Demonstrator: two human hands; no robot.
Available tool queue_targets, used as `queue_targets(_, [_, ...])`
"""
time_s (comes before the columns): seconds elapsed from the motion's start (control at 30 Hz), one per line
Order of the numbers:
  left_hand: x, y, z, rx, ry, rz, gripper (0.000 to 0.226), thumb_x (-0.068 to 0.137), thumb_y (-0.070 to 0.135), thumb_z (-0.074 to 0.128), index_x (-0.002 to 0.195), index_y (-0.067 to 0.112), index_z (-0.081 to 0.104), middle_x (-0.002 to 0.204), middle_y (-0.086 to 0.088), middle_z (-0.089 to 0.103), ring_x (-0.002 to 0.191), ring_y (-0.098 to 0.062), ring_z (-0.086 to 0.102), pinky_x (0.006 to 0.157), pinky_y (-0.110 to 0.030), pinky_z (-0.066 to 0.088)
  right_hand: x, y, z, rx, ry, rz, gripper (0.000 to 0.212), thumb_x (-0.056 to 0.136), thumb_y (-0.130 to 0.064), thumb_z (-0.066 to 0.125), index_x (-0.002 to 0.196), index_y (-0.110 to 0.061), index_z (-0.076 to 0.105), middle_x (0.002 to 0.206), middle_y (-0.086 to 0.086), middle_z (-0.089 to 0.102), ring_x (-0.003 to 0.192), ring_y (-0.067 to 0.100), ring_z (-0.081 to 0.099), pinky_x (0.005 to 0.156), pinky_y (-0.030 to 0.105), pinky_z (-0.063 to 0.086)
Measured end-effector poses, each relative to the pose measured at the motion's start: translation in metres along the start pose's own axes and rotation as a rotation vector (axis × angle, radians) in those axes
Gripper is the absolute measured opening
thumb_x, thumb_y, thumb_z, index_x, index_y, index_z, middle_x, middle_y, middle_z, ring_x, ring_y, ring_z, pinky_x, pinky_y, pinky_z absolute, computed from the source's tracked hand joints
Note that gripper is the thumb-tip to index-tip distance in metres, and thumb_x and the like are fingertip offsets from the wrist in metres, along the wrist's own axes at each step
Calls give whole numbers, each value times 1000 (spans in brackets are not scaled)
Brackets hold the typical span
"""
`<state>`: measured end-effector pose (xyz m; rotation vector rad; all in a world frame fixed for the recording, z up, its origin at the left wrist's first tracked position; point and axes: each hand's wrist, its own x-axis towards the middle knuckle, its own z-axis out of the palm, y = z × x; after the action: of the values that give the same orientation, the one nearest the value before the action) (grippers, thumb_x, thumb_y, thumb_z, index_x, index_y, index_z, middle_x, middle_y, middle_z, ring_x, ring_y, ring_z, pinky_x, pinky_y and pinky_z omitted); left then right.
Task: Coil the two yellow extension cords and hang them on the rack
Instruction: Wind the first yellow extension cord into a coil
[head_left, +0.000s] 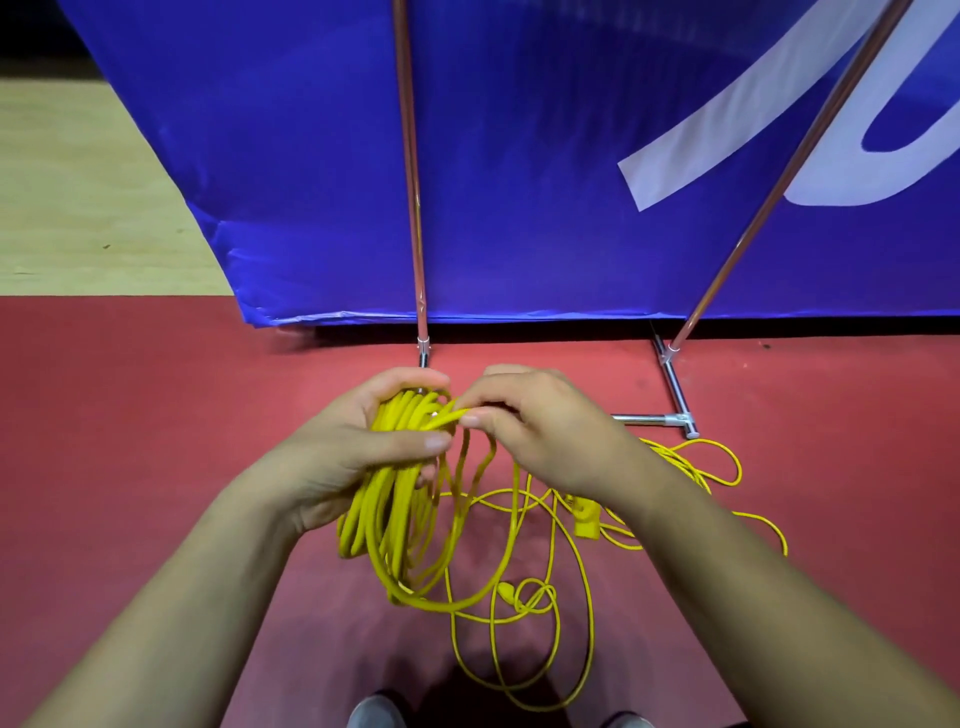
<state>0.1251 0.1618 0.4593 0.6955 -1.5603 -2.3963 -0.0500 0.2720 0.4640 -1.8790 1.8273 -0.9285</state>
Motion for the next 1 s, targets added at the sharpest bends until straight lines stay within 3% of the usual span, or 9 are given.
queue_targets(0.13, [-1, 2, 5, 147, -45, 66, 59, 68, -5, 74, 120, 13, 52, 77, -19, 52, 45, -20, 49, 46, -25, 46, -4, -1, -4, 45, -68, 127, 59, 77, -30, 74, 126, -23, 43, 108, -2, 46, 92, 13, 54, 84, 33, 47])
queue_targets(0.23, [-7, 9, 7, 126, -141, 83, 60, 69, -10, 68, 120, 14, 48, 76, -26, 51, 41, -20, 45, 43, -23, 41, -6, 13, -4, -34, -149, 235, 103, 66, -45, 82, 147, -41, 19, 126, -10, 31, 108, 21, 57, 95, 38, 49])
queue_targets(0.3, [-8, 13, 11, 139, -242, 53, 61, 68, -8, 69, 121, 13, 46, 85, -43, 47, 44, -28, 45, 46, -24, 40, -7, 18, 1, 77, -159, 241, 109, 65, -38, 85, 148, -48, 16, 126, -10, 34, 109, 22, 57, 93, 35, 51])
queue_targets(0.37, [-6, 15, 12, 166, -323, 17, 61, 69, -8, 68, 121, 9, 42, 100, -52, 42, 48, -42, 42, 48, -29, 40, -7, 20, 5, 152, -150, 196, 105, 64, -22, 83, 147, -48, 24, 124, -10, 37, 110, 6, 53, 90, 23, 50])
queue_targets(0.5, [-7, 17, 14, 177, -319, 14, 53, 72, -18, 57, 114, 12, 43, 81, -45, 45, 45, -26, 42, 39, -24, 35, -3, 21, 11, 222, -24, 130, 69, 63, -5, 79, 122, -30, 53, 126, -6, 44, 110, -6, 48, 86, 13, 45])
queue_targets(0.67, [-10, 9, 12, 121, -251, 81, 52, 65, -6, 64, 109, 17, 50, 63, -26, 42, 35, -19, 44, 42, -20, 39, 1, 17, 13, 236, -30, 244, 30, 67, -10, 71, 91, -20, 56, 67, 1, 59, 57, 9, 48, 54, 31, 45])
queue_targets(0.77, [-10, 13, 7, 181, -135, 117, 59, 63, 6, 67, 117, 19, 48, 57, -27, 53, 45, -28, 54, 50, -30, 46, 5, 16, 10, 172, 58, 246, 20, 64, -18, 68, 79, -18, 55, 58, -4, 51, 54, 10, 44, 52, 31, 40])
queue_targets(0.9, [-8, 16, -4, 594, 105, 104, 78, 61, 28, 77, 127, 39, 37, 80, -13, 72, 63, -25, 63, 55, -31, 49, 9, 14, 2, 128, 127, 291, 25, 55, -43, 56, 71, -25, 53, 56, -8, 49, 56, 11, 46, 54, 36, 43])
queue_targets(1.0, [-6, 10, -6, 702, 157, 78, 76, 55, 38, 76, 123, 34, 44, 84, -9, 72, 67, -22, 64, 61, -36, 50, 8, 16, 1, 101, 127, 285, 26, 56, -43, 54, 73, -25, 54, 58, -7, 51, 57, 12, 48, 56, 39, 46])
